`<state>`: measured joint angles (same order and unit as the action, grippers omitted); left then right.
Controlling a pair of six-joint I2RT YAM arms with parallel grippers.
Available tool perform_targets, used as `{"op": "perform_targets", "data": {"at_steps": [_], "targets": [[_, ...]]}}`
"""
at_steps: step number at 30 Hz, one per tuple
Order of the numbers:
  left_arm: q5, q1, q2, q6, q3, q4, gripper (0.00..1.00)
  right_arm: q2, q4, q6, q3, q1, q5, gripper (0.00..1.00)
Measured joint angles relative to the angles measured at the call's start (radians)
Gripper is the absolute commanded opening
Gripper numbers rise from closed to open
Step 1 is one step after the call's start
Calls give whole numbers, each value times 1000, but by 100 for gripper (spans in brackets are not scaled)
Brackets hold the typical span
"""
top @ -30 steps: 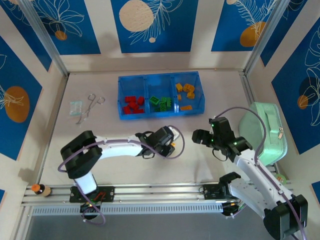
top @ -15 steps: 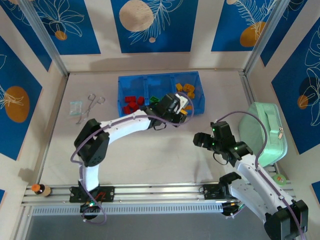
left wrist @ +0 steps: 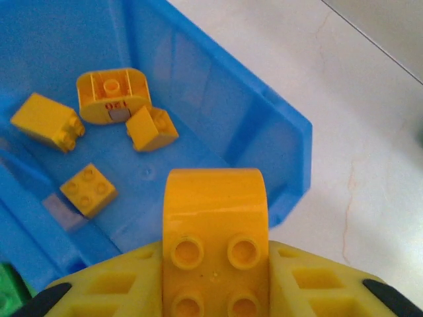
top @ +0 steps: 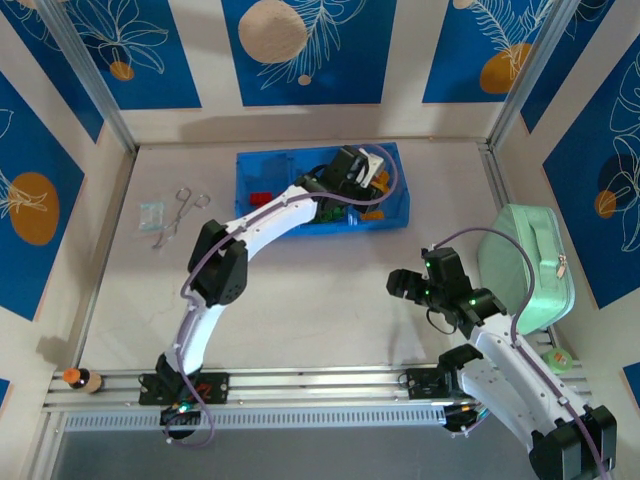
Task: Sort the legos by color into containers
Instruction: Place the lego in the container.
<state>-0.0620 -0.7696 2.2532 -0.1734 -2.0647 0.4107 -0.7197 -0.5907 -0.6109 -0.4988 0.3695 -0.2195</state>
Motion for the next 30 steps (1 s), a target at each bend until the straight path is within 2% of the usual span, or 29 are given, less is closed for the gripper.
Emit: {"op": "perform_targets", "data": {"at_steps": [6,13,14,17,18,24,30], "targets": [[-2,8,113,8,-162,42,37,6,1,-2,2,5,17,82],[-1,9,166,8,-196,50,40,16,0,-14,12,16,30,82],[-1,10,175,8,-206,52,43,17,0,-15,12,16,30,82],[-1,12,194,16,-237,57,84,17,-1,-19,12,19,30,82],[-2,13,196,16,-243,62,89,17,-1,-19,12,21,30,82],[-9,15,181,20,-229,56,91,29,-3,-19,12,27,30,82],[-7,15,-6,33,16,-14,92,32,-2,-14,11,28,20,83]]}}
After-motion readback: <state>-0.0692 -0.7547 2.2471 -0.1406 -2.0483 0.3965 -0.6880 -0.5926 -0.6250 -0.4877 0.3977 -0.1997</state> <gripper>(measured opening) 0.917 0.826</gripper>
